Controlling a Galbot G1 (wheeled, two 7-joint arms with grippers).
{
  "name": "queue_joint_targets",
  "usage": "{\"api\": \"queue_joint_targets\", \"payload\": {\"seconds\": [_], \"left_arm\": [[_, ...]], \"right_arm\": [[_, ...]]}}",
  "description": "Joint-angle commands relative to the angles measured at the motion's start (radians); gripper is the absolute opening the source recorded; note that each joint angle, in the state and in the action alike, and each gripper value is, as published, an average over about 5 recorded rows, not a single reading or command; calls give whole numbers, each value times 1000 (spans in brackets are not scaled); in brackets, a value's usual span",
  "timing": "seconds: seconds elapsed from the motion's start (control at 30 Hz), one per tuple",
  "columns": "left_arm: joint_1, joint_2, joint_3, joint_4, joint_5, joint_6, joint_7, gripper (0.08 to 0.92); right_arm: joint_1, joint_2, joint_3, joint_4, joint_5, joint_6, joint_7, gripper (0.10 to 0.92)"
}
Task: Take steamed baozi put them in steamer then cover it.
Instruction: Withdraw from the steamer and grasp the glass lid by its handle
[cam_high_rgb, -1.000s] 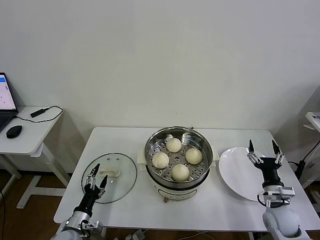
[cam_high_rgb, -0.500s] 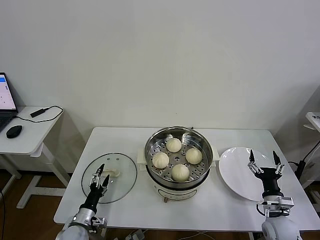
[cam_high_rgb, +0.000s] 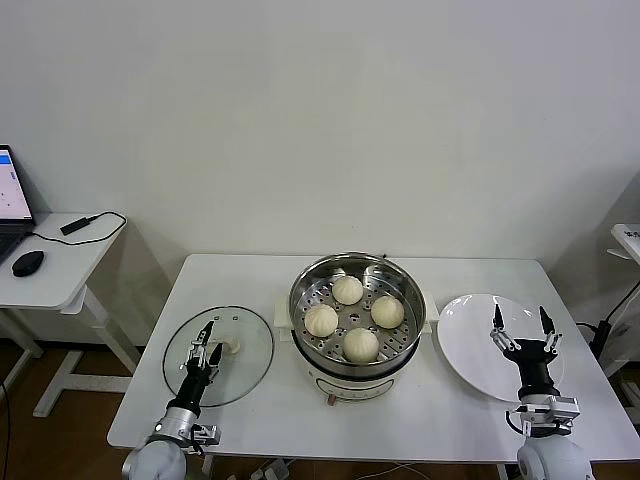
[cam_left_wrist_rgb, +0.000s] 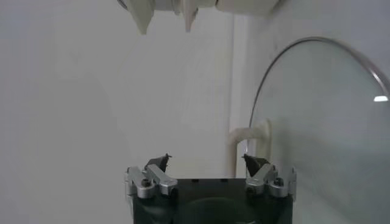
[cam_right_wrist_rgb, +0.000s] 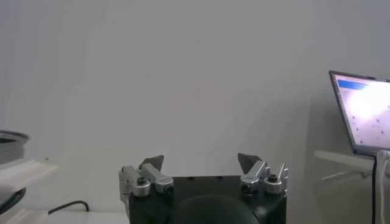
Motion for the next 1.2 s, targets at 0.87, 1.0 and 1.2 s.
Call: {"api": "queue_joint_targets", "payload": {"seconds": [0.87,1.0,1.2], "left_arm": [[-87,-9,3,144,9,-65,-38,542],[-87,-12,3,150,5,-69,-38,429],[-87,-7,-3,139,-16,-74,-40,256]], "right_arm": [[3,20,-9,6,-30,-1,-2,823],[3,24,-11,10,-32,-1,-4,823],[2,30,-13,15,-36,1,-6,823]]}}
